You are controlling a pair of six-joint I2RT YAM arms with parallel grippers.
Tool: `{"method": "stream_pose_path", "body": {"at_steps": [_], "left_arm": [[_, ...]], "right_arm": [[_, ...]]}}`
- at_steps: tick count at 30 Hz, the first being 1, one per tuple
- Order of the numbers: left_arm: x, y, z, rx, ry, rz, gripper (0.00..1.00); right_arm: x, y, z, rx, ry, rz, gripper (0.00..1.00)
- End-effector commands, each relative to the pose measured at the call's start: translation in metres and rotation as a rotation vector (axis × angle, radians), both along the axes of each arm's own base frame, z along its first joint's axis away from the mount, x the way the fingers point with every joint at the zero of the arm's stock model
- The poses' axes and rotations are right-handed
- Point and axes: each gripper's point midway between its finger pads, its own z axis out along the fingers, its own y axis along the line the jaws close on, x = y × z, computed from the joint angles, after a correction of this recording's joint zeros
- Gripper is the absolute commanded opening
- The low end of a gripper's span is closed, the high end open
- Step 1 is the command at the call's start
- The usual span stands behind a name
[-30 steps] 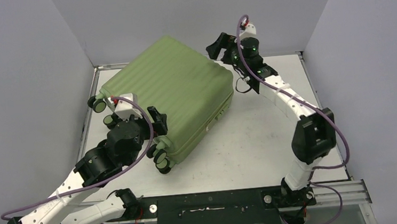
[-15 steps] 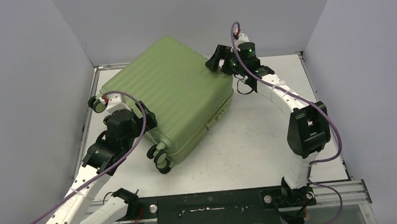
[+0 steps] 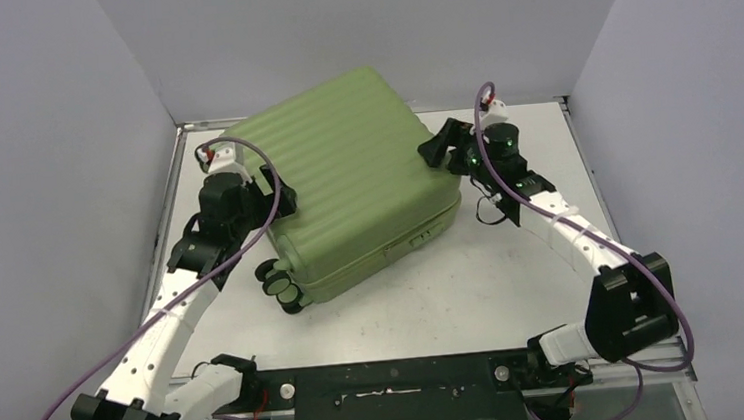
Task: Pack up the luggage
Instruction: Zip the luggage at the center of the board.
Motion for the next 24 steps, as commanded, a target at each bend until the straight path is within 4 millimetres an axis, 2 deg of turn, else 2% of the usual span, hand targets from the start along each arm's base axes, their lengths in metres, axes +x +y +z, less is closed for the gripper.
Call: {"method": "stream_pose_path", "body": {"at_steps": [1, 6, 9, 13, 15, 18, 20, 22, 24], "left_arm": [[0.023, -0.090, 0.005, -0.107, -0.052, -0.432, 0.88], [0.062, -0.118, 0.010, -0.128, -0.085, -0.512, 0.87], [0.082, -0.132, 0.010, -0.133, -0.099, -0.551, 0.86], [0.104, -0.137, 0.019, -0.100, -0.156, -0.545, 0.86], [0.115, -0.133, 0.035, -0.079, -0.232, -0.512, 0.86], [0.122, -0.115, 0.062, -0.023, -0.298, -0.417, 0.87], [0.121, -0.086, 0.079, 0.038, -0.319, -0.283, 0.87], [0.111, -0.049, 0.100, 0.104, -0.338, -0.123, 0.88], [0.091, -0.012, 0.120, 0.145, -0.363, 0.029, 0.89]], "right_arm": [[-0.109, 0.023, -0.076, 0.028, 0.357, 0.150, 0.73], [-0.155, 0.026, -0.097, 0.094, 0.395, 0.068, 0.73], [-0.172, 0.030, -0.104, 0.156, 0.409, 0.012, 0.73], [-0.204, 0.054, -0.108, 0.190, 0.403, -0.011, 0.72], [-0.217, 0.067, -0.108, 0.194, 0.389, -0.011, 0.74], [-0.223, 0.075, -0.096, 0.156, 0.349, -0.021, 0.80], [-0.217, 0.072, -0.075, 0.125, 0.292, -0.035, 0.84], [-0.206, 0.066, -0.036, 0.104, 0.203, -0.054, 0.88], [-0.194, 0.052, 0.002, 0.050, 0.101, -0.085, 0.92]]}}
